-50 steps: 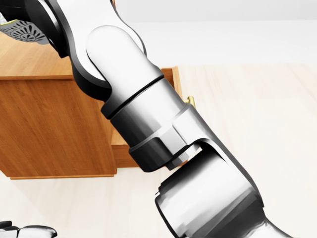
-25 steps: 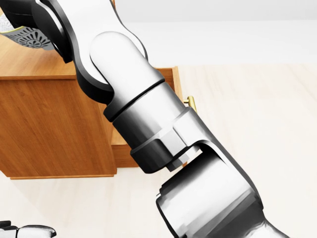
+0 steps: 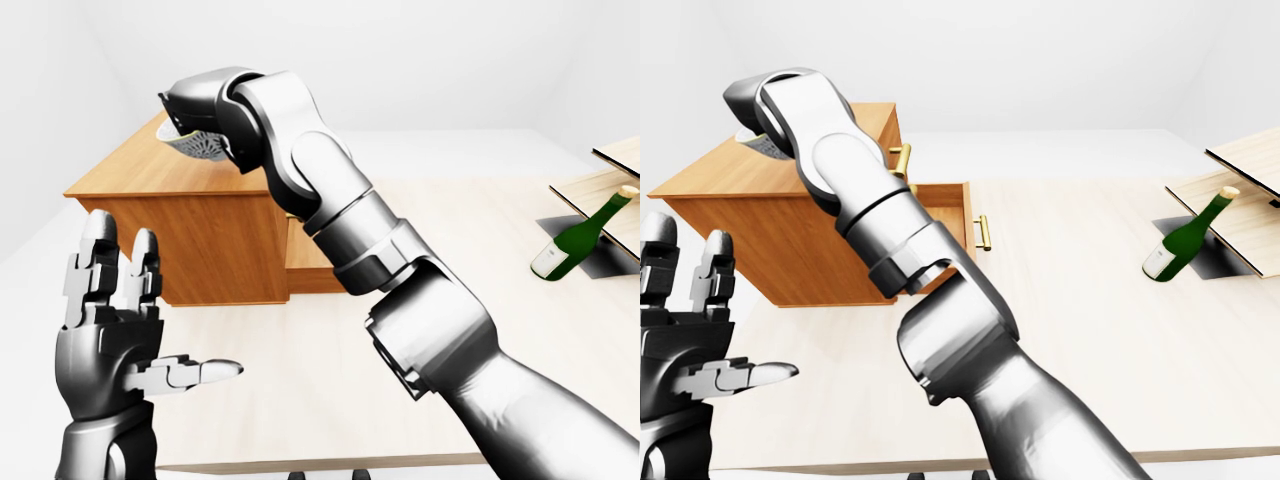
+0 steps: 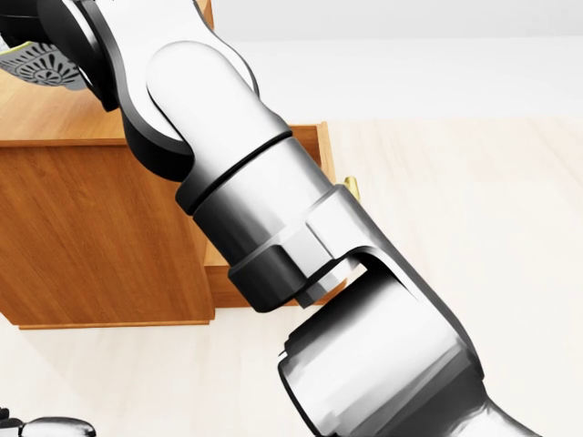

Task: Put the bowl on top of the cabinet.

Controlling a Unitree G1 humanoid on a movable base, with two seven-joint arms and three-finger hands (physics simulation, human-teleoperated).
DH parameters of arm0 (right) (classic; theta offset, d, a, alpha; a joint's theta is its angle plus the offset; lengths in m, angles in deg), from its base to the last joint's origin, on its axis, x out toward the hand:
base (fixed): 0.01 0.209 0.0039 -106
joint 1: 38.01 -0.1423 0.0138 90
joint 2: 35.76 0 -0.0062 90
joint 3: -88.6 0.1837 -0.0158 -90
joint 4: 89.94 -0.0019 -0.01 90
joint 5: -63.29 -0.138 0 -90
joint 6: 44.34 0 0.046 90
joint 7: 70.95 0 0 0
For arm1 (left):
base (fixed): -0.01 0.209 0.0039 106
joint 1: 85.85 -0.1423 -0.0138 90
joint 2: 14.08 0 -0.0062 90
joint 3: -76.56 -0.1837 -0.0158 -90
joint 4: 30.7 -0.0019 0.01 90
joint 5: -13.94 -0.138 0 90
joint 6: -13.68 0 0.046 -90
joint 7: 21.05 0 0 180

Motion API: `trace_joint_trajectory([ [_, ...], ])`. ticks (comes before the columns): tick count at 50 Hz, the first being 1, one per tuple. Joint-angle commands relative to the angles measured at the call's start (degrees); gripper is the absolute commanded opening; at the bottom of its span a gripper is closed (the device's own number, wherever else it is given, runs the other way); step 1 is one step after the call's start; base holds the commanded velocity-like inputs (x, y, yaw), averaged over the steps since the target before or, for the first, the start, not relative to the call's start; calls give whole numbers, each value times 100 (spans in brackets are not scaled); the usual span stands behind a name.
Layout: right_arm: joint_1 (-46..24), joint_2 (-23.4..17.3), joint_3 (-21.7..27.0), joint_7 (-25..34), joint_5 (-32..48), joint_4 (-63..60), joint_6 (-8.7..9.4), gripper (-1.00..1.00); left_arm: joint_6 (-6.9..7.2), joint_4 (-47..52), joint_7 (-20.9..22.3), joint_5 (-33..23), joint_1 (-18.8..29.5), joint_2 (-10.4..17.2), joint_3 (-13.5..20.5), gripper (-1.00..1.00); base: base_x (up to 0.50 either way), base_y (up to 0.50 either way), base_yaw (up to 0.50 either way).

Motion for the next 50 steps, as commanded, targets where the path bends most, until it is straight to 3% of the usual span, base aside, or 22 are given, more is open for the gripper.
trace_joint_trajectory([
  [1,-45,69,59,0,384,214,-1,-100,0,176,24,41,-27,-18,77,100,0,0,0],
  [30,191,156,44,0,40,288,-1,-100,0,340,49,62,-10,-67,155,100,0,0,0],
  [31,184,149,44,0,36,290,-1,-60,0,343,54,61,-14,-70,153,100,0,0,0],
  [32,173,151,67,0,0,320,-1,100,0,336,56,45,-18,-76,143,100,0,0,0],
  [50,-269,-14,137,0,-151,-26,-1,100,0,313,97,63,-22,-93,170,100,0,0,0],
])
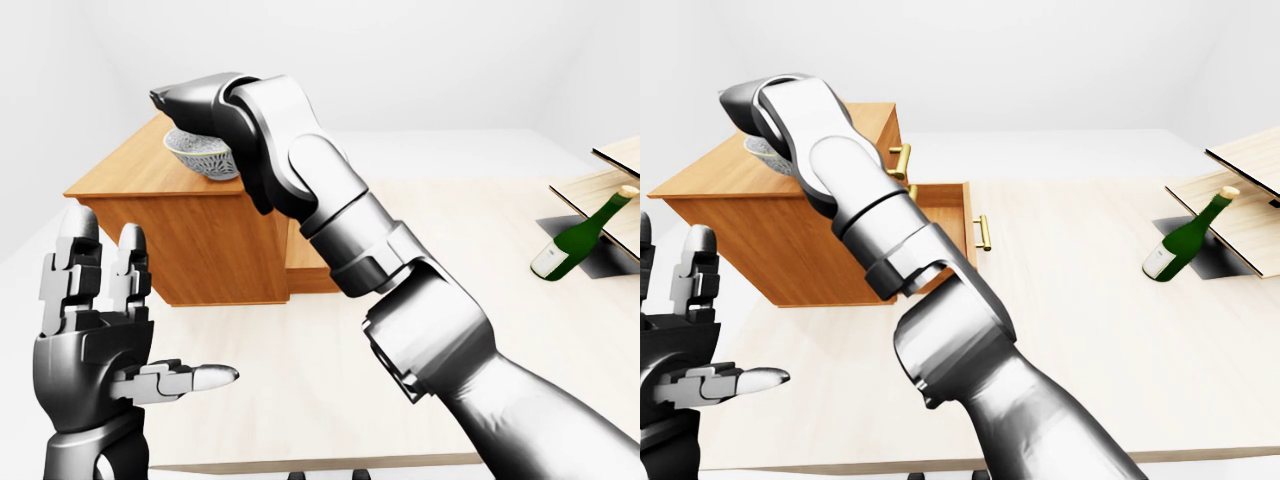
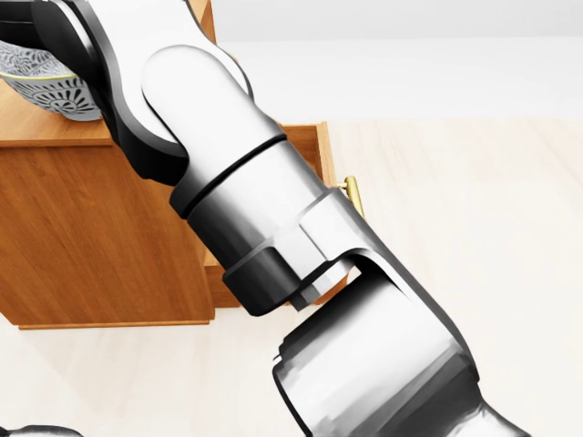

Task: Put the bowl on top of the cabinet.

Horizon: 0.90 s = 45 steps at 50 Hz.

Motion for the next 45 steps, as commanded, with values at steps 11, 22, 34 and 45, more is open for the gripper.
trace_joint_trajectory([
  [11,-945,-702,232,0,-79,-547,0,100,0,-60,31,-56,-34,-27,-72,100,0,0,0],
  [22,-933,-1147,271,0,379,-1853,0,100,0,-34,47,-40,-65,-30,-65,100,0,0,0],
  [34,470,-1739,562,0,1647,-4666,0,100,0,-40,48,-61,-66,-32,-84,100,0,0,0],
  [45,2451,-1697,782,0,2725,-7091,0,100,0,-53,66,-92,-89,-54,-118,100,0,0,0],
])
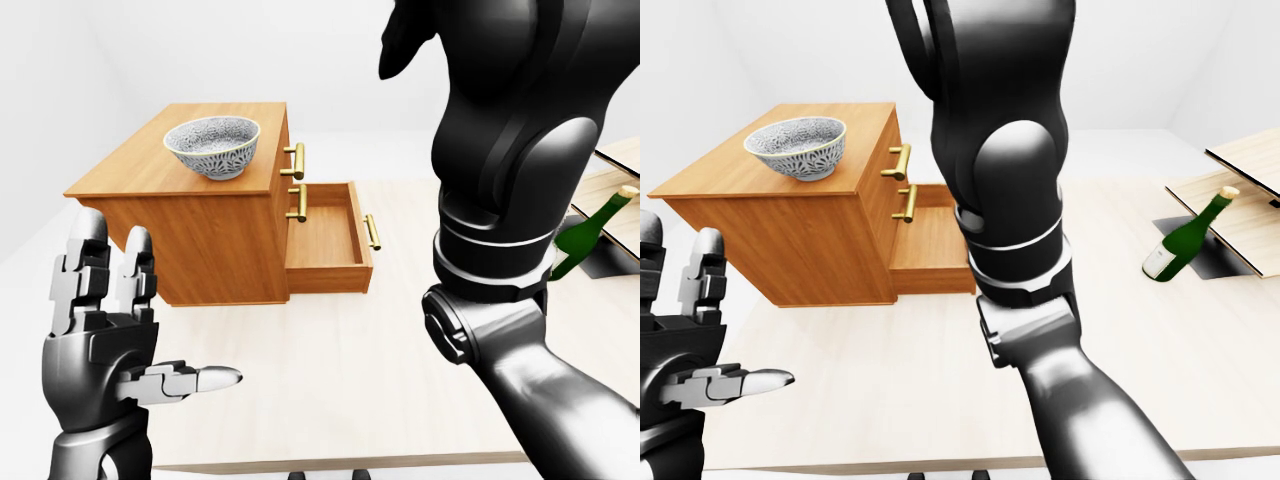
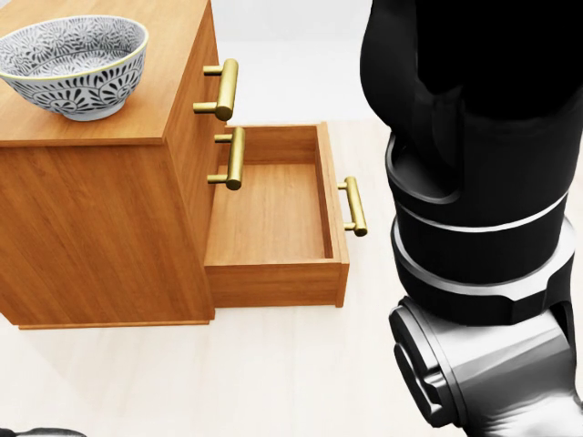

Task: Put the bowl on top of the cabinet.

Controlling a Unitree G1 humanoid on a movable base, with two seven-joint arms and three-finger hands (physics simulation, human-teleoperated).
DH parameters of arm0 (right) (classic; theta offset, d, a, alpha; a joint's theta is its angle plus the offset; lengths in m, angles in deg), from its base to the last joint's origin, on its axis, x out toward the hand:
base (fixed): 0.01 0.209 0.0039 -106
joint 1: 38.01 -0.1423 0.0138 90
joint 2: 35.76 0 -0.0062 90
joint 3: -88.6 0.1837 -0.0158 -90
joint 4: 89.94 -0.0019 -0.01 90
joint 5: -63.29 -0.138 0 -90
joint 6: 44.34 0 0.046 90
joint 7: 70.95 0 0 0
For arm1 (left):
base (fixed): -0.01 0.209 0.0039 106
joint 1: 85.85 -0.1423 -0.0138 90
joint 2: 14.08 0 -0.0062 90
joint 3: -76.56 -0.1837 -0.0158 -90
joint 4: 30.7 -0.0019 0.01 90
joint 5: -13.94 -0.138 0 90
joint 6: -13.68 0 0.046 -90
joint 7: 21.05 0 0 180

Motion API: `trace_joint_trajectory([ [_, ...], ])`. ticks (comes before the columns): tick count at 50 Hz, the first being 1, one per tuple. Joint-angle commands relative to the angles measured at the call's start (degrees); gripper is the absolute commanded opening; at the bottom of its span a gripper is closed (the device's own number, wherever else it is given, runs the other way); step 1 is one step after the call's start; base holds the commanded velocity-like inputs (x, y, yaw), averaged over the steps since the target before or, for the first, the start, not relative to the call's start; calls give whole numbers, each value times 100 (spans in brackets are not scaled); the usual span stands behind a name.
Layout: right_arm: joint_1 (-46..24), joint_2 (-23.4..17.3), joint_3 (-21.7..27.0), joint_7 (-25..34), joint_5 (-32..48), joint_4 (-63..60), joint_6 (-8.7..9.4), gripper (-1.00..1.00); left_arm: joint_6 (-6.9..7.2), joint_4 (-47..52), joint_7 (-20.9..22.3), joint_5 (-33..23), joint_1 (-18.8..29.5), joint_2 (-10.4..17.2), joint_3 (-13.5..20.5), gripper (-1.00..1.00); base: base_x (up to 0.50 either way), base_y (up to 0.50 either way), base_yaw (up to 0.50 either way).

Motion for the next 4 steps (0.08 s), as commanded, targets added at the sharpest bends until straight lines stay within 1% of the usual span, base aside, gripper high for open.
trace_joint_trajectory([
  [1,1760,-61,201,0,957,-2291,0,100,0,-48,24,-54,-24,-24,-57,100,0,0,0],
  [2,2081,-30,234,0,1004,-2530,0,100,0,-89,32,-66,-23,-26,-68,100,0,0,0],
  [4,2388,4,277,0,1027,-2773,0,100,0,-127,28,-67,-12,-18,-74,100,0,0,0],
])
